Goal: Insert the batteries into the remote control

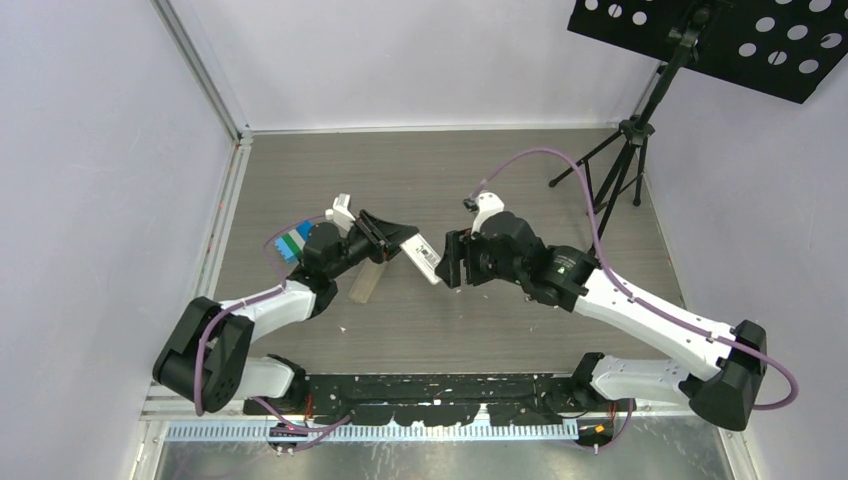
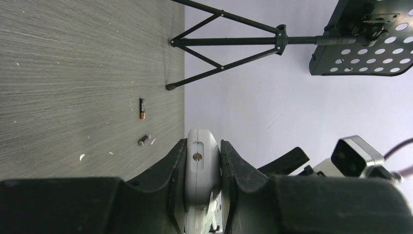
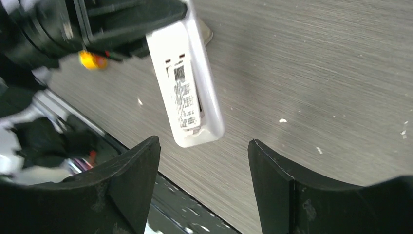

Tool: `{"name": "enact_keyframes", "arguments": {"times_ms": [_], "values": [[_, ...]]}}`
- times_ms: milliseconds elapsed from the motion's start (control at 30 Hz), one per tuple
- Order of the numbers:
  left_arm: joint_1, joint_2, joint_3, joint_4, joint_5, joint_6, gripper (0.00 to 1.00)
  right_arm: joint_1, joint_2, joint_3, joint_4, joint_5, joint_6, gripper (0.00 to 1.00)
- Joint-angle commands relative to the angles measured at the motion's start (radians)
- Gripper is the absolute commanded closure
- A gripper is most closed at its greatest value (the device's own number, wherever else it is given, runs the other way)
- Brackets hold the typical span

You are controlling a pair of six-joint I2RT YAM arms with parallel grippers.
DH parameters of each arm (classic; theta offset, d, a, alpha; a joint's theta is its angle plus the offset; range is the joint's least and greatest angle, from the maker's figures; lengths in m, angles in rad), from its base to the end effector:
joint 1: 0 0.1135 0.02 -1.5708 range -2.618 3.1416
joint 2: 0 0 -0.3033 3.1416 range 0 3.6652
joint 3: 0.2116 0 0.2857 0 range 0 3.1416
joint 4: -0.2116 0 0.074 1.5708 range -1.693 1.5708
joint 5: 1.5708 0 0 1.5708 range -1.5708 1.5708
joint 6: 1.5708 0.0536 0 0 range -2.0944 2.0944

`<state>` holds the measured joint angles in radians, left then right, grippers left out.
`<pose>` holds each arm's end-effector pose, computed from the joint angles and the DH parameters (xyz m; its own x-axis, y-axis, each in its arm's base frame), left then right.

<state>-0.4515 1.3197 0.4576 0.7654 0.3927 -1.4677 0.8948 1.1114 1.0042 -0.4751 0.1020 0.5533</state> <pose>0.2564 -0.1471 0.2223 -0.7508 -0.6572 -0.0657 -0.0096 0.1104 -0.9938 0.1769 0.2119 0.3451 -0.6726 -0.0030 -0.7400 -0.4341 0.8114 0.3913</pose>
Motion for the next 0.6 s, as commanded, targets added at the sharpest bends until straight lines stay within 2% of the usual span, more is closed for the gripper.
{"name": "enact_keyframes", "arguments": {"times_ms": [0,233,567], "values": [[-0.004,-0.05,0.057,-0.068,0.043,0.041,1.0,0.046,0.027,0.071,-0.03,-0.031,-0.243,0.28],[-0.004,-0.078,0.076,-0.127,0.067,0.066,1.0,0.086,0.085,0.11,-0.025,0.016,-0.312,0.29],[-0.004,-0.078,0.093,-0.137,0.09,0.073,1.0,0.102,0.138,0.155,-0.015,-0.008,-0.358,0.45]]}}
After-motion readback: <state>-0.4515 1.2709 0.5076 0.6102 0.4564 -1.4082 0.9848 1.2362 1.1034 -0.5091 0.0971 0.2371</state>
